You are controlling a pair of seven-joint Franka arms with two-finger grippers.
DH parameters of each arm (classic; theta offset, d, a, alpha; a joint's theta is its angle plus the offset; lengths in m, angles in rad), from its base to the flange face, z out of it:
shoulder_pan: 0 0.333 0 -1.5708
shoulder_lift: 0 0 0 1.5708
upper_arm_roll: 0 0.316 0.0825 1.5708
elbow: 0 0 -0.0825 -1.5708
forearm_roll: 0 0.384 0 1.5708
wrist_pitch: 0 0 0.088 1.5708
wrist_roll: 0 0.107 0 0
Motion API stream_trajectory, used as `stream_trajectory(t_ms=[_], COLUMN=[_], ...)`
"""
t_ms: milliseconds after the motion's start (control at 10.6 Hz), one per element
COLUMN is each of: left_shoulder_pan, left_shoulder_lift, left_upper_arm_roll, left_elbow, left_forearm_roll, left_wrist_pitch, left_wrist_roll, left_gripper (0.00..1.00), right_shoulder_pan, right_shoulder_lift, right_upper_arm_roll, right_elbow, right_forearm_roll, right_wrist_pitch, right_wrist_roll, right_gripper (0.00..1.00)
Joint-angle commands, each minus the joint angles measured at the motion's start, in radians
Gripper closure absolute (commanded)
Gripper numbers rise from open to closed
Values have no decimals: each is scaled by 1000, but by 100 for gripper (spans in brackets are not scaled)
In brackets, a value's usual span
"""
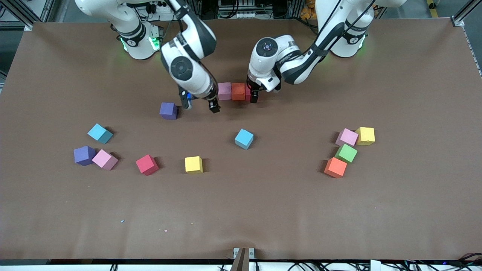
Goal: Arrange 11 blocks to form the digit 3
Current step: 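Open both grippers and lift them away from the cube row, then grasp the yellow cube with the right gripper while the left gripper grasps cyan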
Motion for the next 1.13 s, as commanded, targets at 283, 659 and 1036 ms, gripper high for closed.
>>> stream_trajectory(t_ms=[283, 659, 1036], left_shoulder_pan=[14, 103, 97], left_shoulder_lift=[-100, -19, 142], left_upper_arm_roll=[-6, 6, 70], left_elbow=[54, 254, 444], left_forearm_roll=[27, 27, 143], left_wrist_pitch=[-85, -186, -199], left_wrist_roll=[81, 316, 417], left_gripper=[0, 0, 0], right_shoulder_pan=[-115, -156, -237], right_shoulder_lift=[39, 119, 254], right_upper_arm_roll=[7, 6, -4], right_elbow=[138, 260, 425], right_forearm_roll=[-196, -199, -186], right_wrist_pitch=[-16, -12, -12], right_wrist_roll=[-454, -806, -1312], right_gripper=[0, 0, 0])
